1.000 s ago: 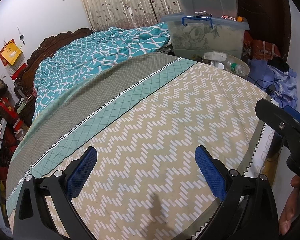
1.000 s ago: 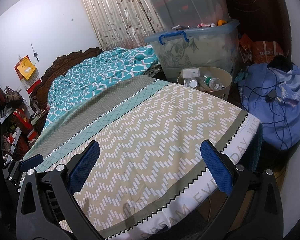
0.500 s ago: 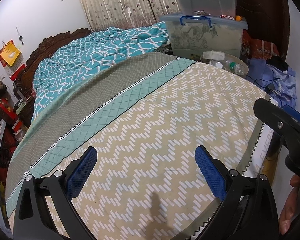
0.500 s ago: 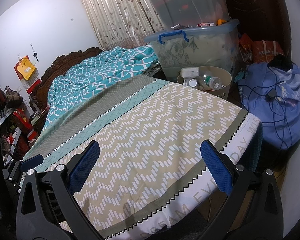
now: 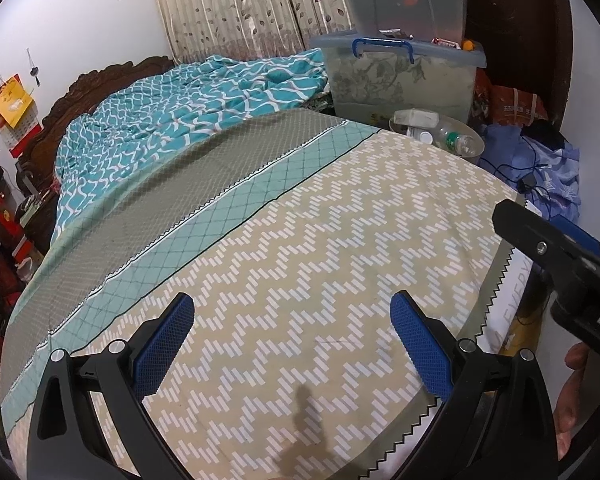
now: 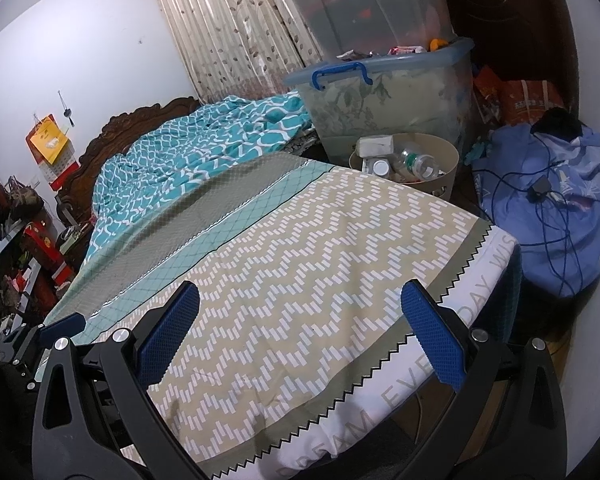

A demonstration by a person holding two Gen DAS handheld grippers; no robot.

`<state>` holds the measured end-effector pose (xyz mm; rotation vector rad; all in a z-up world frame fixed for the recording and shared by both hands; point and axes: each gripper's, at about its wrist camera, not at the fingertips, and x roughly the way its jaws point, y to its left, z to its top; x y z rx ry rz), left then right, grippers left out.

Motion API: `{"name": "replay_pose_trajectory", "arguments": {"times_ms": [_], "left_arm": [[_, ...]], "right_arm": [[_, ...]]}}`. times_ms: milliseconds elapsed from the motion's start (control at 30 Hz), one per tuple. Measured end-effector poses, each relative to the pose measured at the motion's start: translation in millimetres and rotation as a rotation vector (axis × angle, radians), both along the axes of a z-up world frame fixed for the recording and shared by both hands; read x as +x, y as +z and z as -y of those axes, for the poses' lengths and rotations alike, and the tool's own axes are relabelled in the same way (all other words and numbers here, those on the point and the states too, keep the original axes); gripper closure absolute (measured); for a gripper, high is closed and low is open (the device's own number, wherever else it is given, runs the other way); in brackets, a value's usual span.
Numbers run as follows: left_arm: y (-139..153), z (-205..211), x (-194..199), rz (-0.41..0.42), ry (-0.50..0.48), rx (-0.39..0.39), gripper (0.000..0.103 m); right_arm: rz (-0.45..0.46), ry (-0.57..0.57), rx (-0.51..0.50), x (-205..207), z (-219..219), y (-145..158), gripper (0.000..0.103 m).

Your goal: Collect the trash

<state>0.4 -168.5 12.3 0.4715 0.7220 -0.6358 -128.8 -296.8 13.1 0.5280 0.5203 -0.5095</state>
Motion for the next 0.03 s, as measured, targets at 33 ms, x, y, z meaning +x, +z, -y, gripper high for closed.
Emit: {"name": "replay_pose_trajectory", "arguments": {"times_ms": [33], "left_arm": [[0.4,0.5,0.3,-0.001,0.000,0.000,0.009]], "right_arm": [[0.000,0.000,0.000,0.0,0.0,0.0,0.003]]}}
